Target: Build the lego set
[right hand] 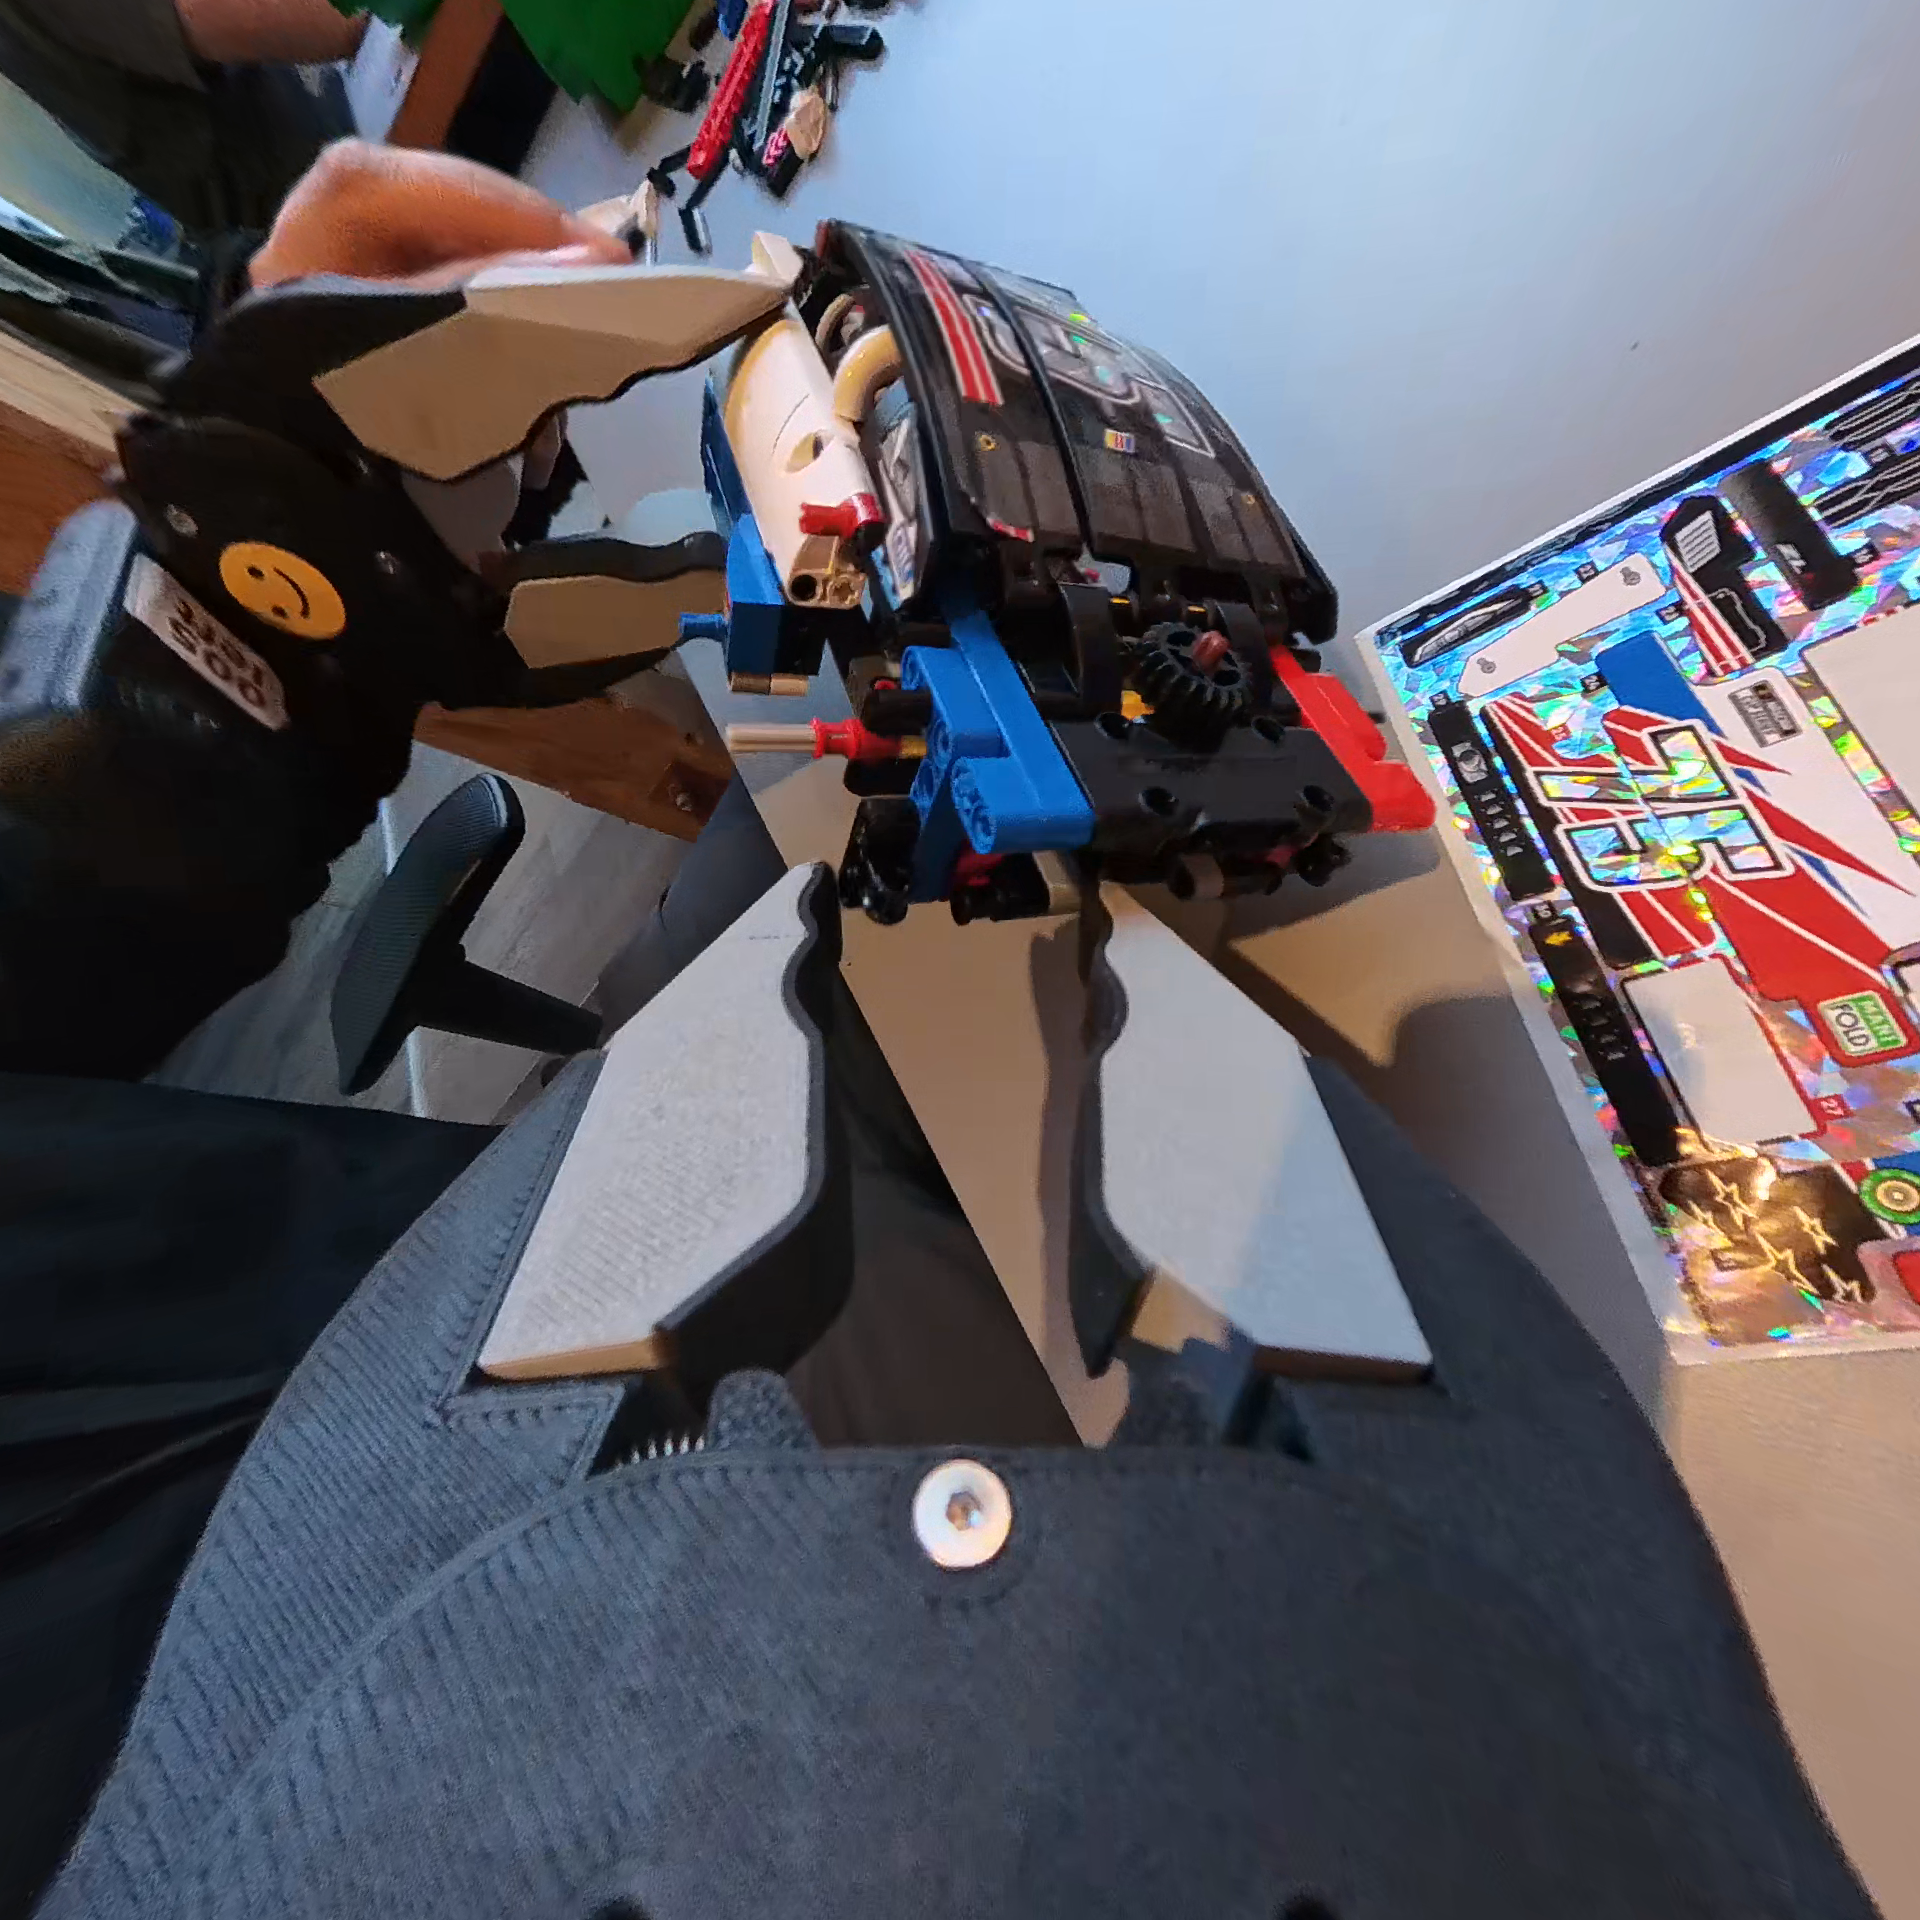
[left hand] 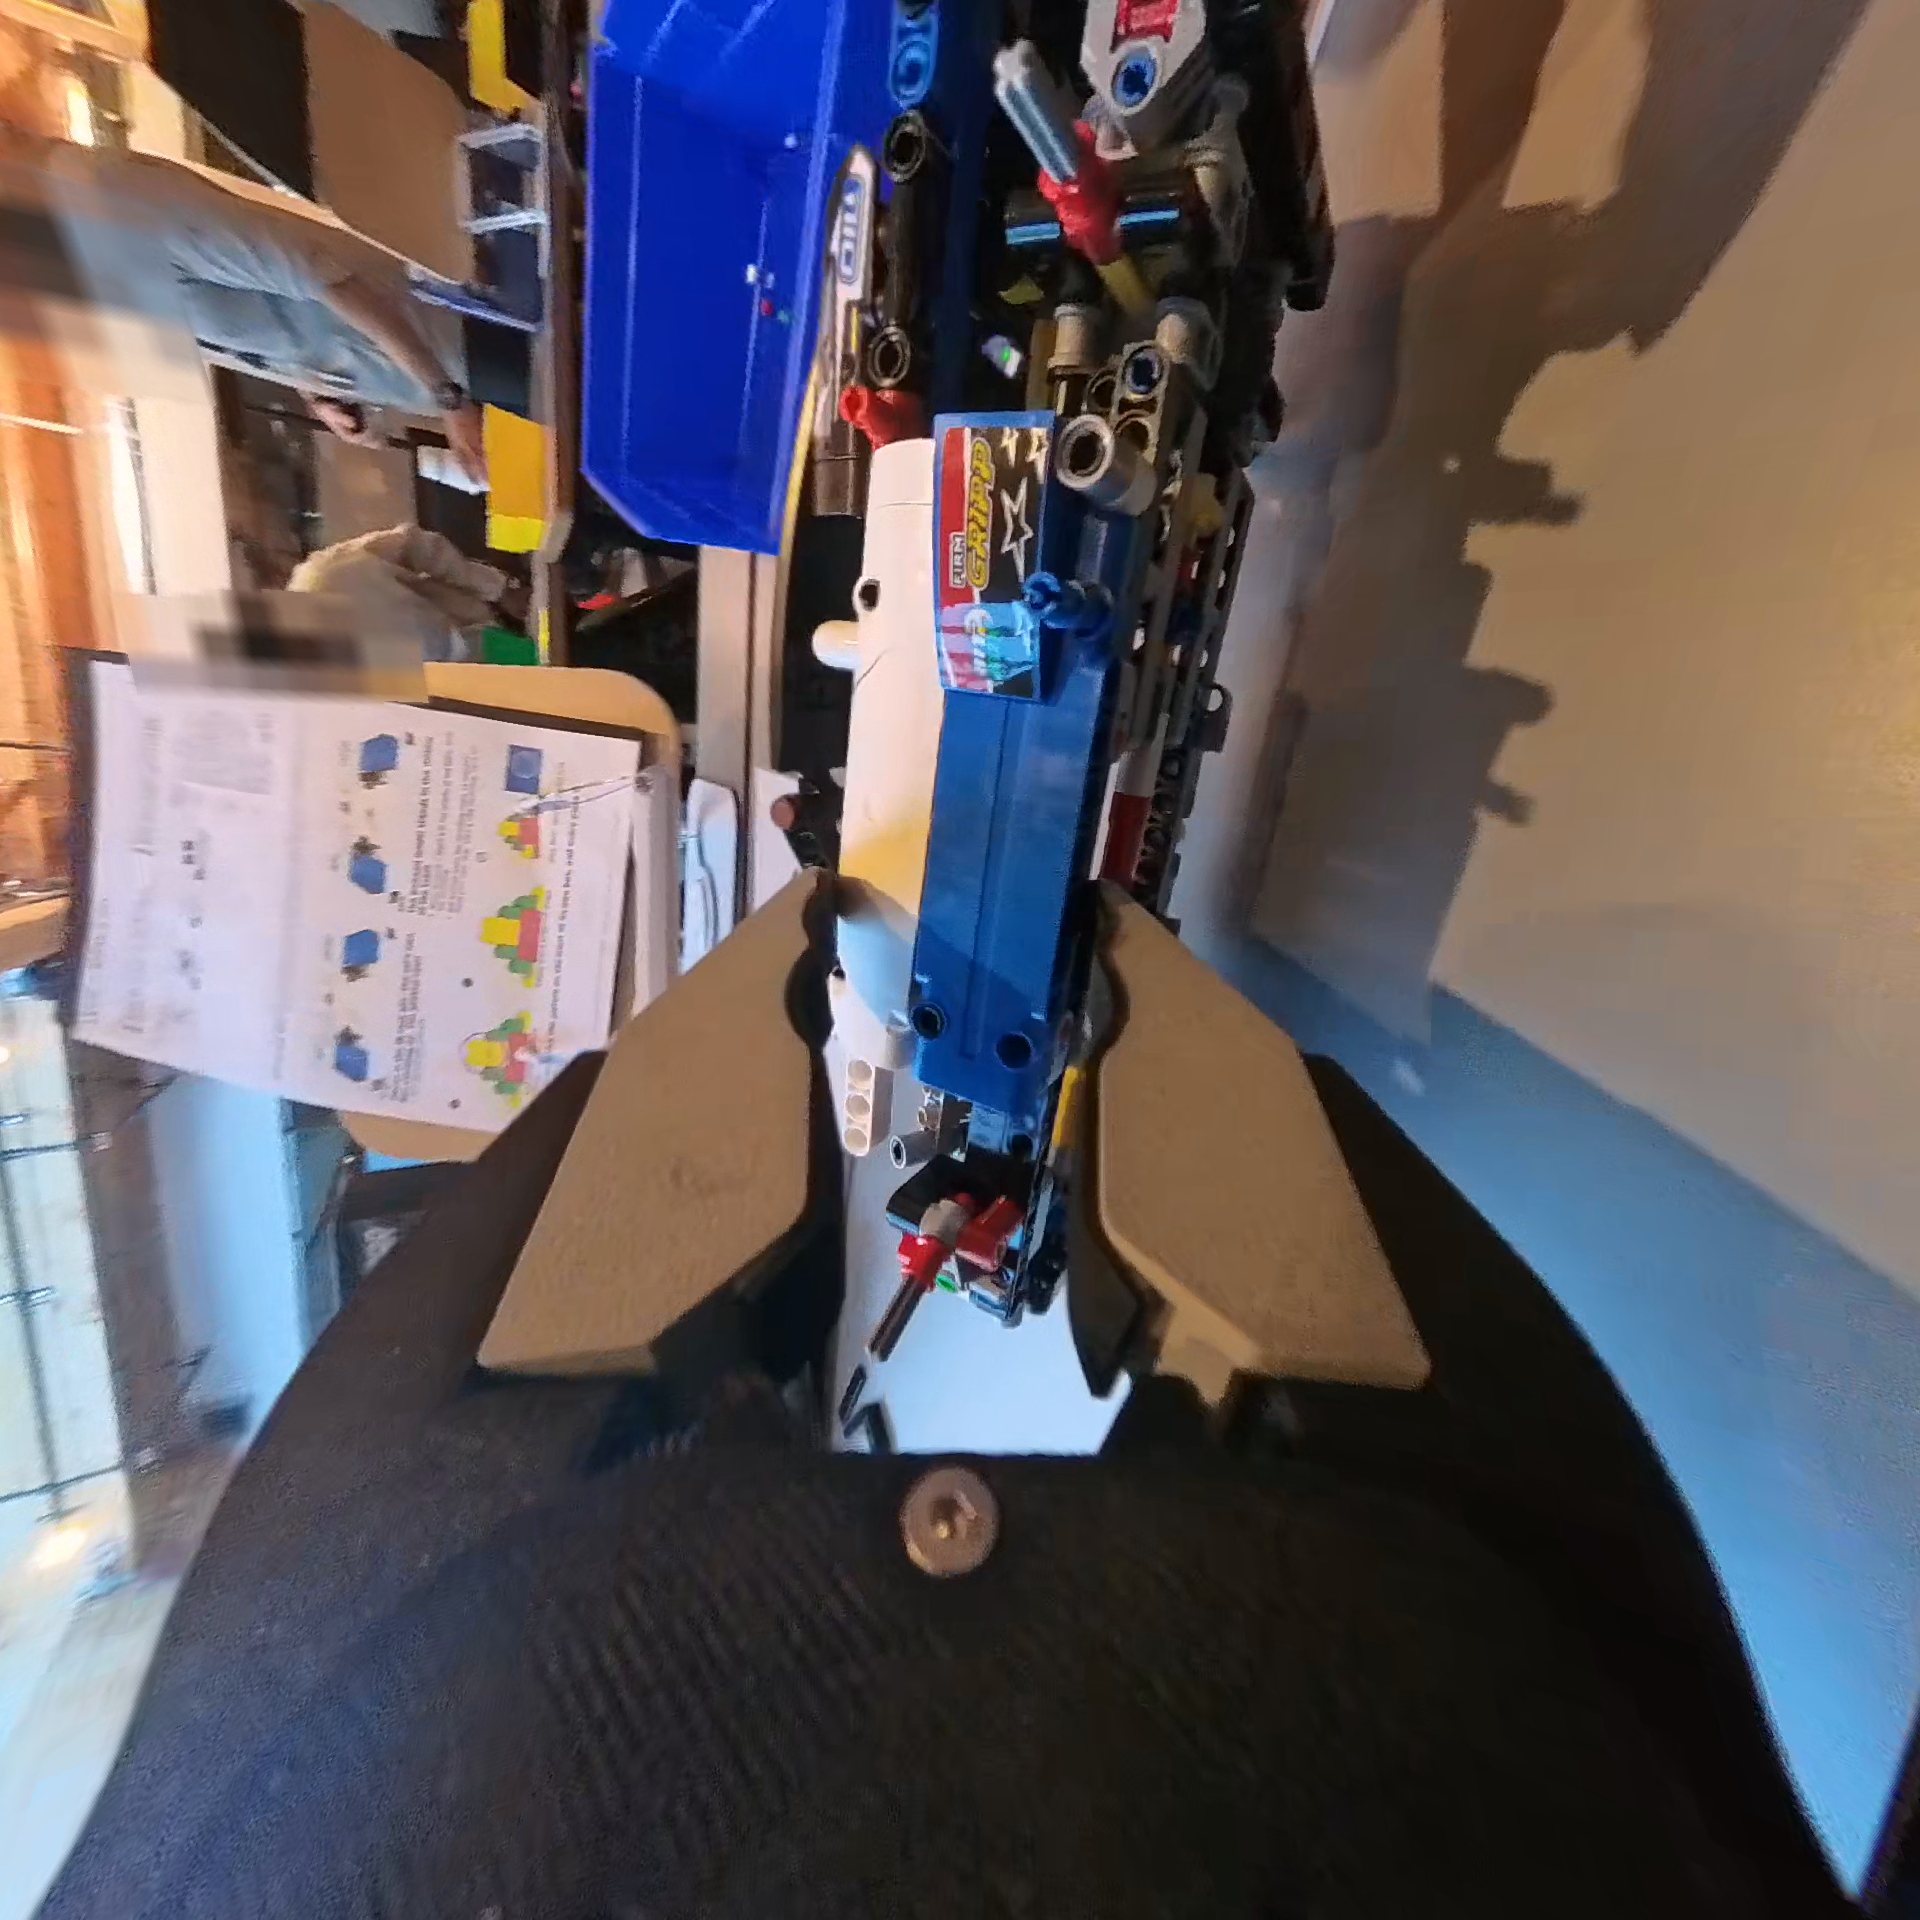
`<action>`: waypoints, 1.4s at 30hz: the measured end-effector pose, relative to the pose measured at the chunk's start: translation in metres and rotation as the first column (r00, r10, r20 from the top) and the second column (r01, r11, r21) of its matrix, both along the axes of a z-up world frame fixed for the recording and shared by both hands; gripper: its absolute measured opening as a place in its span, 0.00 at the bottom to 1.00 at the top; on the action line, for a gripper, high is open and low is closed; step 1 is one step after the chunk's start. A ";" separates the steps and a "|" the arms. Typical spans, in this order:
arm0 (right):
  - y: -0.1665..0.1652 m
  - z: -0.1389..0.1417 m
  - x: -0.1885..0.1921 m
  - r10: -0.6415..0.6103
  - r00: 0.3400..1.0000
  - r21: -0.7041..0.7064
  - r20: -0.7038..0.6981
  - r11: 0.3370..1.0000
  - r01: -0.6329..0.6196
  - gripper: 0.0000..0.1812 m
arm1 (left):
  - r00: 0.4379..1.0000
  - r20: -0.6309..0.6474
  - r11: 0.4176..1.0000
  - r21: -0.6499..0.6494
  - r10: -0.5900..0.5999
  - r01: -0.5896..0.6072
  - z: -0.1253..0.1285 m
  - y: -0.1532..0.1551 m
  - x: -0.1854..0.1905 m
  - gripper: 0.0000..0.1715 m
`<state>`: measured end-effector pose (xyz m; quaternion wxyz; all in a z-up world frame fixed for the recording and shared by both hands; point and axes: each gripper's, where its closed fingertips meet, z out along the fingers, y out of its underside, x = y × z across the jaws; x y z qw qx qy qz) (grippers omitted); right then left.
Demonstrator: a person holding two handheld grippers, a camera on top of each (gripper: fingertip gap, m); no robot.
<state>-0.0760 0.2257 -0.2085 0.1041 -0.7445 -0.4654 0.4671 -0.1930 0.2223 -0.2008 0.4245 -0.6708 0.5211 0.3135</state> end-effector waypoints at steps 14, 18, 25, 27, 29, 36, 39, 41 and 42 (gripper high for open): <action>0.020 0.028 0.016 -0.100 0.995 0.855 0.023 0.517 0.032 0.18 | 0.985 0.169 0.964 -0.258 -0.022 0.066 0.008 0.027 -0.003 0.26; 0.004 0.032 -0.017 -0.032 0.999 0.988 0.035 0.149 -0.030 0.19 | 0.982 0.189 0.960 -0.271 -0.025 0.076 0.008 0.030 -0.004 0.26; 0.011 0.047 -0.058 -0.029 0.999 0.963 0.032 -0.267 -0.039 0.17 | 0.982 0.186 0.951 -0.297 -0.028 0.083 0.009 0.032 -0.005 0.26; 0.015 0.043 -0.063 -0.024 0.999 0.942 0.048 -0.330 -0.054 0.15 | 0.983 0.183 0.948 -0.307 -0.024 0.081 0.009 0.033 -0.005 0.26; 0.019 0.038 -0.066 -0.029 0.997 0.936 0.071 -0.343 -0.076 0.16 | 0.983 0.184 0.946 -0.315 -0.021 0.079 0.009 0.034 -0.005 0.26; 0.020 0.046 -0.071 -0.013 0.997 0.900 0.080 -0.428 -0.078 0.17 | 0.982 0.190 0.943 -0.321 -0.023 0.085 0.009 0.035 -0.005 0.25; 0.018 0.044 -0.076 -0.004 0.993 0.877 0.114 -0.469 -0.103 0.16 | 0.983 0.185 0.942 -0.326 -0.022 0.082 0.009 0.035 -0.005 0.26; 0.020 0.044 -0.078 -0.011 0.991 0.862 0.131 -0.492 -0.120 0.15 | 0.983 0.181 0.941 -0.328 -0.021 0.080 0.009 0.036 -0.005 0.26; 0.021 0.044 -0.078 -0.014 0.990 0.858 0.141 -0.497 -0.129 0.14 | 0.984 0.179 0.941 -0.329 -0.020 0.080 0.010 0.036 -0.005 0.25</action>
